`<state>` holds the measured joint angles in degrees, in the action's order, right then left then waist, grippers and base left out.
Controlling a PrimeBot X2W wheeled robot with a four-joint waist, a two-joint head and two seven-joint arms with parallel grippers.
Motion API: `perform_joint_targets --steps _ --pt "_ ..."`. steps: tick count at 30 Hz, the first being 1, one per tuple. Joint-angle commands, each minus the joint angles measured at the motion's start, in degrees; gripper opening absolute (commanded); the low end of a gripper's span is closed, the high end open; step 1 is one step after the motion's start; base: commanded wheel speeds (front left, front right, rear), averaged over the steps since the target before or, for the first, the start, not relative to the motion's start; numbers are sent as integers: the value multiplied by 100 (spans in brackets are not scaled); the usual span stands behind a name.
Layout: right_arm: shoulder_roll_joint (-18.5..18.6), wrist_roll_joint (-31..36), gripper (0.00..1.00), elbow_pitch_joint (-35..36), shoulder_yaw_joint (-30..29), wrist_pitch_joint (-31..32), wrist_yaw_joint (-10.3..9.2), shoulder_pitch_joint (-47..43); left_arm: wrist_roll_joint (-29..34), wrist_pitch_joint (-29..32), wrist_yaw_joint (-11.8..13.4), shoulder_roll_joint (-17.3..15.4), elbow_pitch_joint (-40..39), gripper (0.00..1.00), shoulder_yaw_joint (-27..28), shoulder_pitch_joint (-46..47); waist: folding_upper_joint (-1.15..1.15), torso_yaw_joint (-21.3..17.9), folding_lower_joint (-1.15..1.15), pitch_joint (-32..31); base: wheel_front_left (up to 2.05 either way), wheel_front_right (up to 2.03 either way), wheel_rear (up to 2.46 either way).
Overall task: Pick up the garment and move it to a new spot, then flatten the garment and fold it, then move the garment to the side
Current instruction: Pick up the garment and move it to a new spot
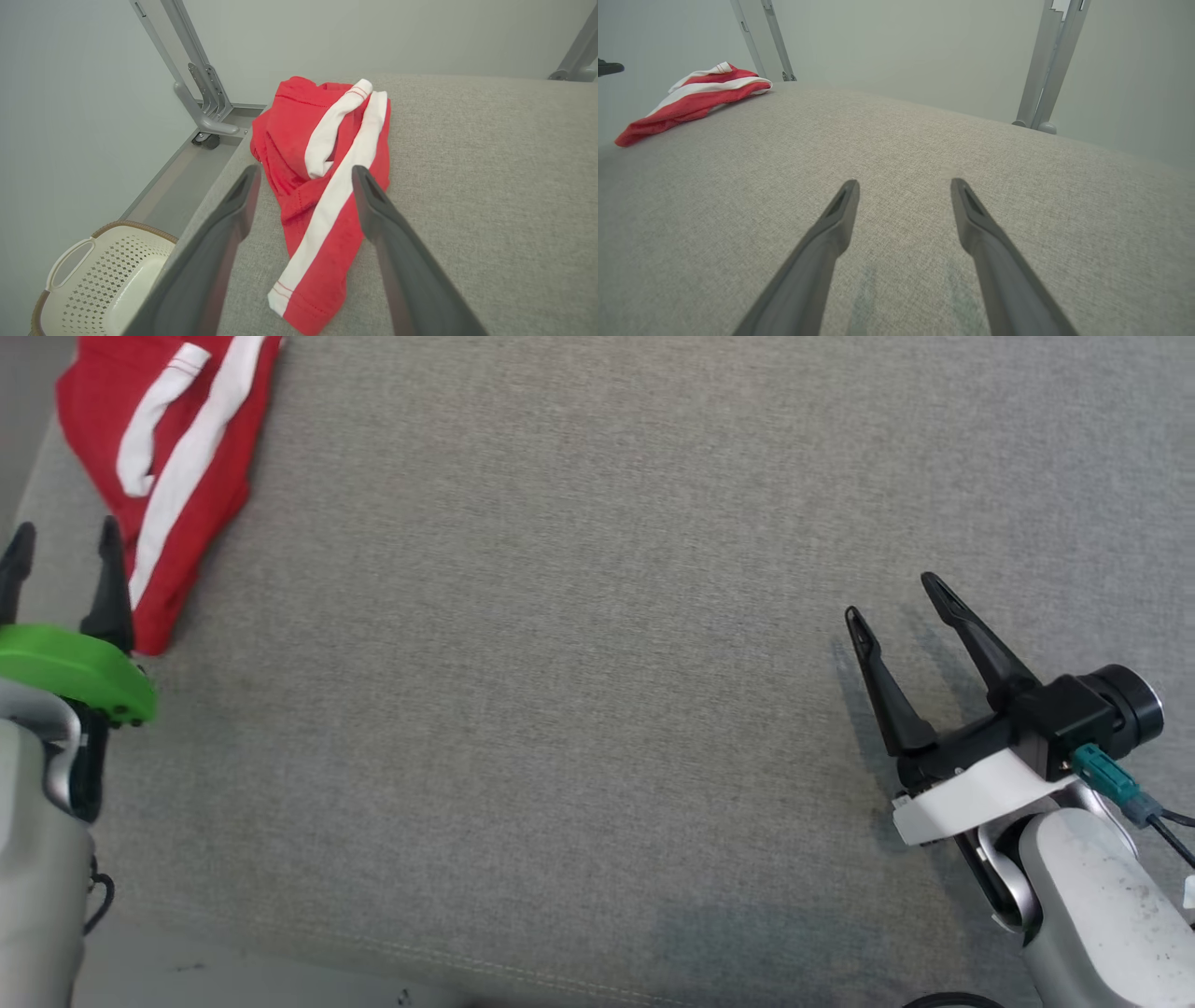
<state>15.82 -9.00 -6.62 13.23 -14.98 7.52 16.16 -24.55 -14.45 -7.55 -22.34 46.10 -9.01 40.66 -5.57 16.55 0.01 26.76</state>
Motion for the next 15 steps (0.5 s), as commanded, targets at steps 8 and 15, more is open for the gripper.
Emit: perform_joint_targets --steps 8,15 --pt "-1 -48 100 110 -62 -7 -7 157 -263 -4 8 -254 1026 100 -73 540 -1 -867 -1 631 0 0 0" --pt "-56 -67 100 90 -162 -7 -7 49 -400 -36 9 -296 1364 0 -334 693 -1 -977 -1 647 0 0 0"
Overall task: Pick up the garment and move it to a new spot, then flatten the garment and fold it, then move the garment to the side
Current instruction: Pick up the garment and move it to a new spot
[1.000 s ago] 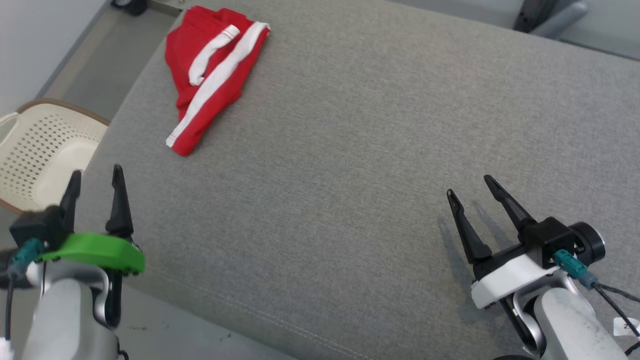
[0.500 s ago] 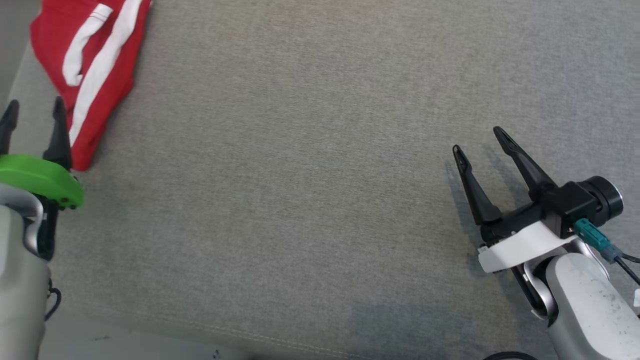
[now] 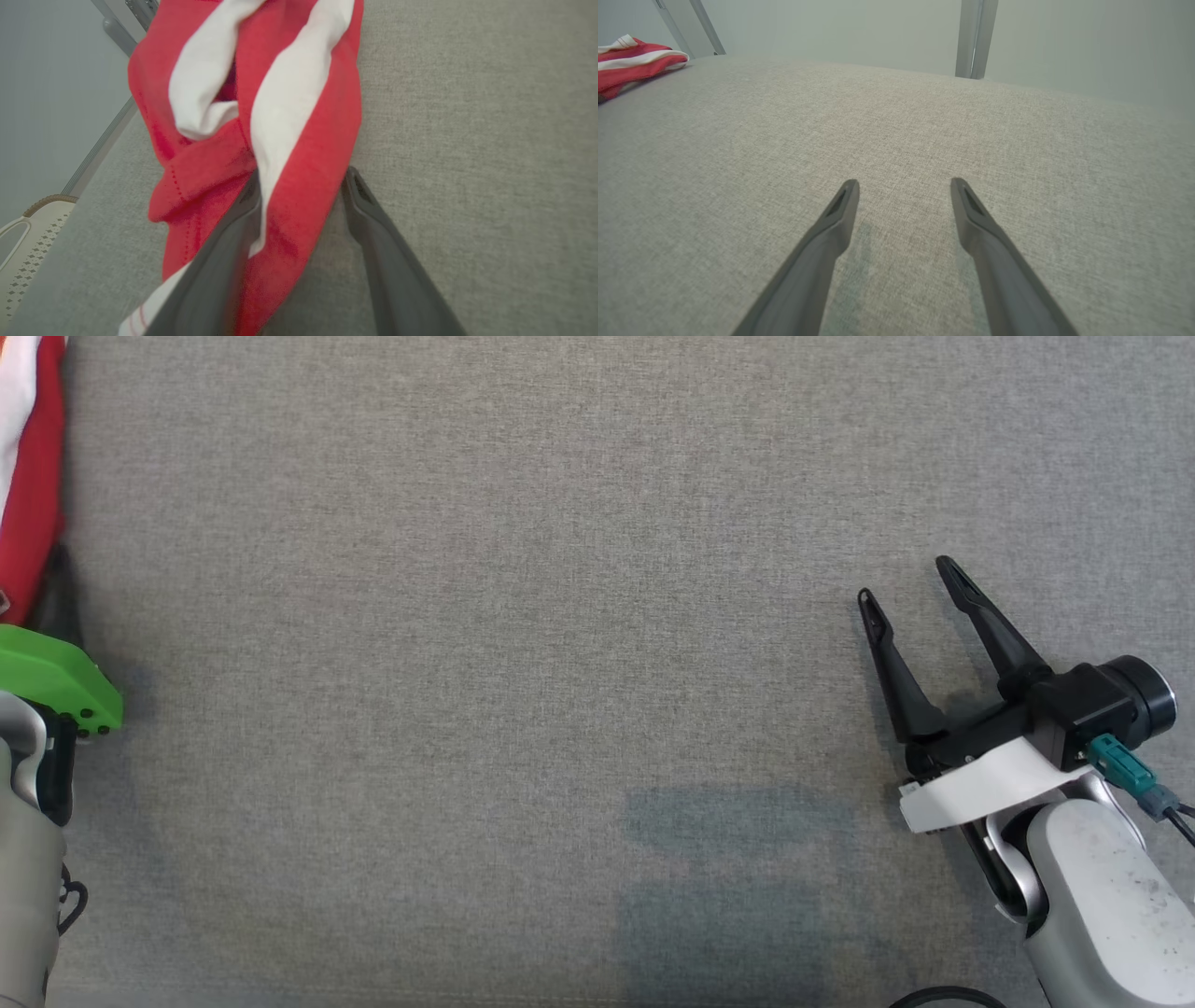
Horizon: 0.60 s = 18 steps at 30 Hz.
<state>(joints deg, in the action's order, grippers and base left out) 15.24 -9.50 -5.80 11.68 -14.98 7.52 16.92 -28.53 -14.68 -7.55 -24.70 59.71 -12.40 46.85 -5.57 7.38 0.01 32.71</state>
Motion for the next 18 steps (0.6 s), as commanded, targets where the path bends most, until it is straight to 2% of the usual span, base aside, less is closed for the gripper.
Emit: perform_joint_targets --steps 1,7,18 --pt "-12 -22 100 -9 -9 -8 -7 -31 -6 -20 9 -58 44 0 -18 89 -1 -63 -1 38 0 0 0" --pt "-109 -75 100 -124 49 -8 -7 8 -4 -51 9 -119 226 0 -91 128 -1 -128 -1 -132 0 0 0" --pt "-472 -218 100 -343 -40 -8 -7 -112 176 -49 9 -132 -993 0 -541 -21 -1 -509 -1 -631 0 0 0"
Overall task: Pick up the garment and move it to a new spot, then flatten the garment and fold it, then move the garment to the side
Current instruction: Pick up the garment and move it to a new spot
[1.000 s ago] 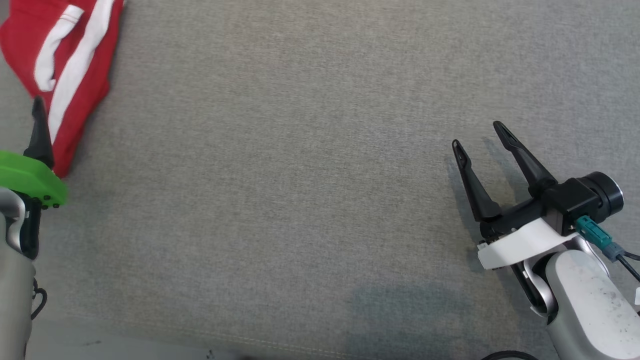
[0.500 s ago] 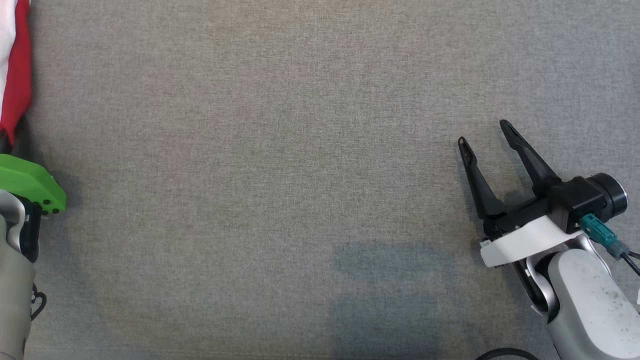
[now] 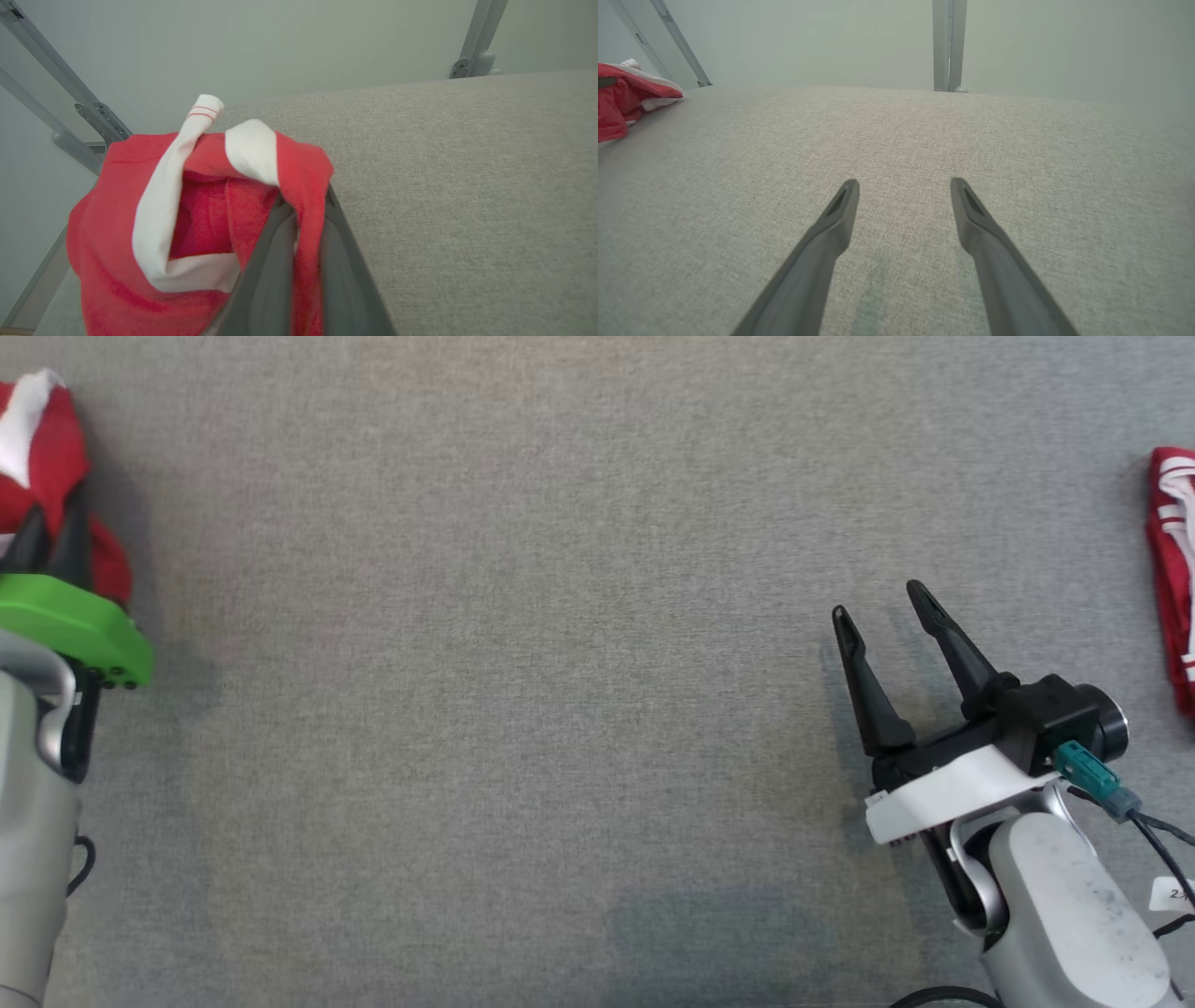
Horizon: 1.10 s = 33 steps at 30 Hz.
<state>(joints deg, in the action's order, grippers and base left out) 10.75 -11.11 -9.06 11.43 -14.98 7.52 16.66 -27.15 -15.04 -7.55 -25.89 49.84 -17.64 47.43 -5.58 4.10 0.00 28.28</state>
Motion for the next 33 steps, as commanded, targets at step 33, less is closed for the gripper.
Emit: perform_joint_targets --steps 33 --pt "-657 -40 100 -340 -508 -8 -7 -542 -335 -8 9 1178 -911 0 -4904 -500 0 -1434 0 -1104 0 0 0"
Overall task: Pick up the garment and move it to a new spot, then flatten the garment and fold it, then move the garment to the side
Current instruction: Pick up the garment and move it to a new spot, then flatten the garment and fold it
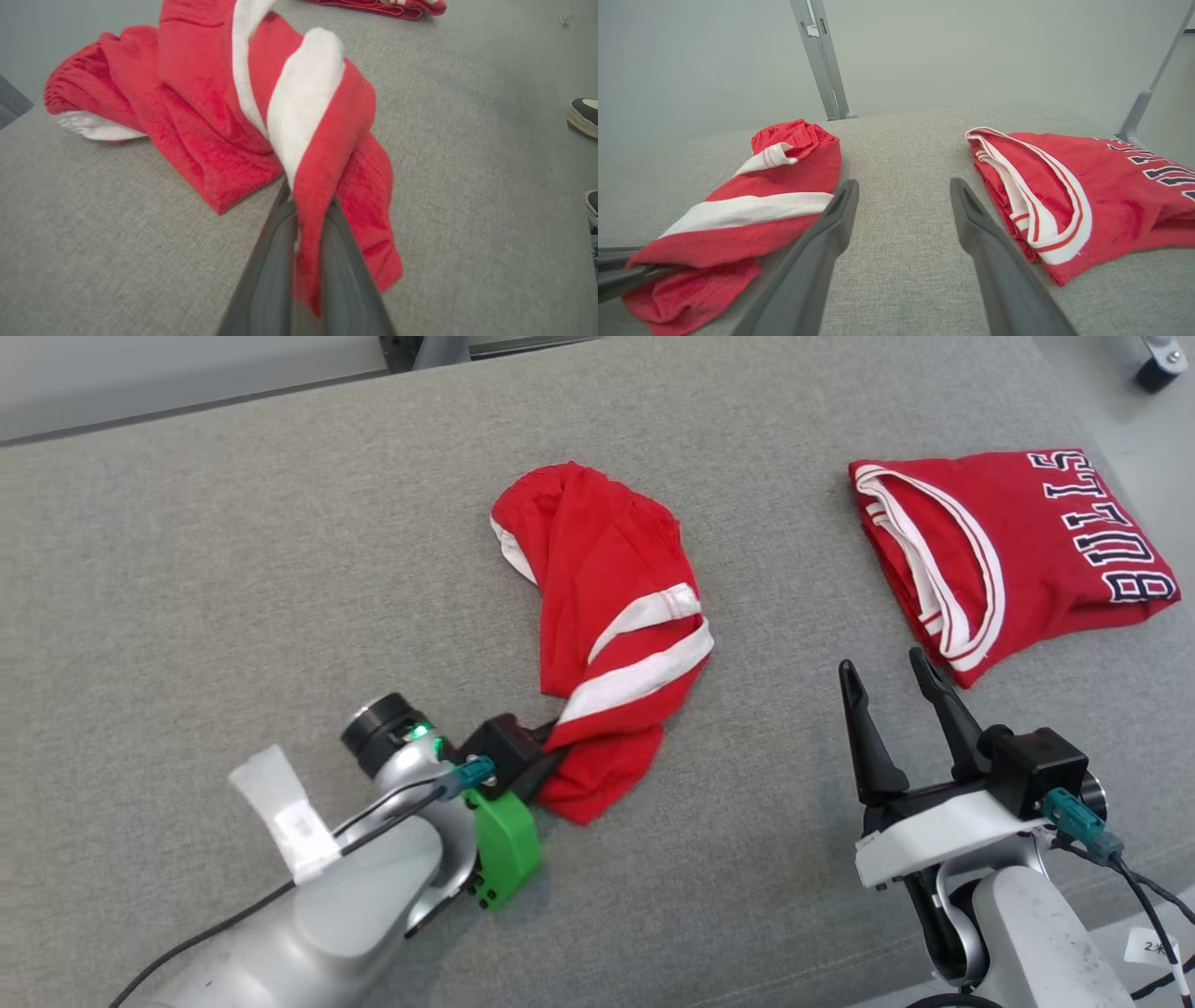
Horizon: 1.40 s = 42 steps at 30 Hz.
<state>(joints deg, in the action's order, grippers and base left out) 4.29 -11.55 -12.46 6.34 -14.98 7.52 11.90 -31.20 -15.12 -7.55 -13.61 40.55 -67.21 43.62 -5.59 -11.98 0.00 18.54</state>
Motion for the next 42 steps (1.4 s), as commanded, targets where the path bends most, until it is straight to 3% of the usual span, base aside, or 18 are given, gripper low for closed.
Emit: perform_joint_targets --steps 1,4,5,7,10,11,18,23,31,42 --pt "-11 9 100 -7 4 -8 -7 -104 150 0 13 -120 60 0 164 -161 0 235 0 -178 0 0 0" --pt "-13 15 100 -48 -12 -8 -7 -191 217 0 60 -201 26 1 594 -391 0 408 0 -369 0 0 0" --pt "-21 16 100 -57 3 -8 -7 -216 222 0 92 -226 -46 41 781 -504 0 447 0 -434 0 0 0" --pt "-39 13 100 -84 14 -8 -7 -280 258 0 159 -256 -235 100 1188 -788 0 524 0 -585 0 0 0" --pt "-68 1 100 -111 24 -8 -7 -380 296 1 332 -251 -593 100 1912 -1352 0 601 0 -842 0 0 0" --pt "-68 1 100 -111 24 -8 -7 -380 296 1 332 -251 -593 100 1912 -1352 0 601 0 -842 0 0 0" --pt "-109 -12 100 -123 -32 -8 -7 -652 693 1 669 -102 -1526 100 3693 -2840 0 712 0 -1312 0 0 0" --pt "-126 -9 100 -123 -68 -8 -7 -801 1120 1 732 144 -2029 100 4755 -3704 0 752 0 -1513 0 0 0" --pt "-136 36 100 -105 -128 -8 -7 -1036 1722 0 477 698 -2490 100 5978 -4790 0 715 0 -1653 0 0 0" --pt "-139 69 100 -117 -117 -8 -7 -1049 2106 1 100 1023 -2411 100 6419 -4872 0 645 0 -1602 0 0 0"
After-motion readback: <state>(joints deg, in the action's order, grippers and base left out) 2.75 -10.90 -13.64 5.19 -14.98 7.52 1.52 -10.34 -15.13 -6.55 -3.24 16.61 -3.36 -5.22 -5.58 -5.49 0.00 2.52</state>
